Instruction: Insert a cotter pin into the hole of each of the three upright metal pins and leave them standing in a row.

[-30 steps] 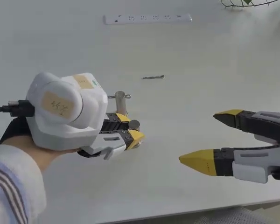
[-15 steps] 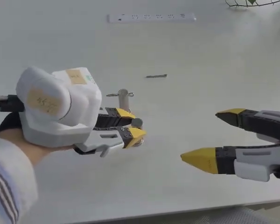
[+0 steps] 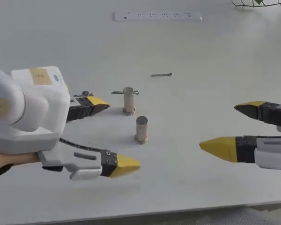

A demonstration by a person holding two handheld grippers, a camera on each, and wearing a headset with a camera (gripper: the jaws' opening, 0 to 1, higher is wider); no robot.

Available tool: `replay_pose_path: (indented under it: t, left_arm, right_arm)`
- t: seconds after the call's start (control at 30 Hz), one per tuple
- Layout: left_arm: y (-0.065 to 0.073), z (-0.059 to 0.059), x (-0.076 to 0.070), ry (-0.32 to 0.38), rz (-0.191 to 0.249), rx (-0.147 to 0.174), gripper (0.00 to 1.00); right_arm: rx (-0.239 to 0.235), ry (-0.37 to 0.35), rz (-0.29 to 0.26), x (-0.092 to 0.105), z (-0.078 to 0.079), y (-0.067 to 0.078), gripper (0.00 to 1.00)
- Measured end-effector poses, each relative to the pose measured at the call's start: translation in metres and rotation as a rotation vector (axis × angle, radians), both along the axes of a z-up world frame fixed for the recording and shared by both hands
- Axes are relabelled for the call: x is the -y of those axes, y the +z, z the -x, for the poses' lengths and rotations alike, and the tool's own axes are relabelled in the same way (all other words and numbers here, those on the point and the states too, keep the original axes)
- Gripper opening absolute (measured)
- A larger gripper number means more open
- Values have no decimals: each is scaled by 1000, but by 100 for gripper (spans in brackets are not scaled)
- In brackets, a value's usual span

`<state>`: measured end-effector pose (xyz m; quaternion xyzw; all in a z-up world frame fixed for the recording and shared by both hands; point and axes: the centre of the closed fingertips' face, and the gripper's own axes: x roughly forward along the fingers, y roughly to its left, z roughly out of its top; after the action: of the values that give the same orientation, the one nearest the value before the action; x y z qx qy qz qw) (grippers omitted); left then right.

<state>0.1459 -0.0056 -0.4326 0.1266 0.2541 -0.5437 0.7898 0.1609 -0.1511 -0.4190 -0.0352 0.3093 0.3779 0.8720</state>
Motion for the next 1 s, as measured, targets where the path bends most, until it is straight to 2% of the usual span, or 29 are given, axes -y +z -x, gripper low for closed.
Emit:
replay_pose_path:
  t: [0.1, 0.13, 0.2, 0.27, 0.3, 0.33, 0.37, 0.4, 0.43, 0.5, 0.57, 0.67, 0.77, 0.83, 0.9, 1.0]
  left_arm:
    - [3, 6, -2, -6, 6, 4, 99]
    - [3, 7, -4, -1, 7, 2, 99]
    - [4, 9, -6, 15, 17, -12, 99]
    - [4, 14, -8, 18, 28, -29, 99]
    - [3, 18, -9, 20, 28, -47, 99]
    - [1, 20, -11, 23, 19, -52, 99]
    - [-4, 21, -15, 28, -11, -40, 99]
    - [-6, 20, -18, 39, -24, -27, 99]
    - [-8, 20, -20, 49, -25, -29, 99]
    - [-10, 23, -25, 80, -18, -59, 99]
    - [-9, 25, -30, 110, -32, -60, 99]
    - [-6, 28, -36, 153, -18, -77, 99]
    - [-7, 29, -41, 189, -18, -80, 97]
    - [-6, 31, -43, 204, -6, -91, 97]
    - [-6, 34, -43, 195, 2, -104, 97]
    - [-6, 37, -43, 184, -13, -108, 97]
  right_arm:
    - [11, 47, 80, 6, -11, 0, 78]
    - [12, 51, 88, 7, -13, 0, 78]
    - [30, 38, 121, 11, -28, 1, 77]
    - [37, 88, 159, 10, -37, 2, 75]
    - [43, 119, 183, 8, -43, 2, 74]
    - [45, 132, 200, 7, -47, 2, 73]
    - [40, 139, 209, 5, -54, 1, 72]
    - [40, 154, 215, 2, -58, 1, 71]
    - [43, 176, 225, 0, -61, 1, 69]
    - [56, 216, 248, -5, -74, 2, 67]
    - [55, 250, 271, -12, -84, 1, 65]
    - [61, 317, 334, -21, -99, -2, 60]
    - [45, 346, 355, -30, -112, -9, 56]
    - [33, 371, 384, -36, -117, -15, 50]
    - [39, 403, 429, -39, -125, -22, 45]
    - [32, 438, 456, -44, -131, -27, 41]
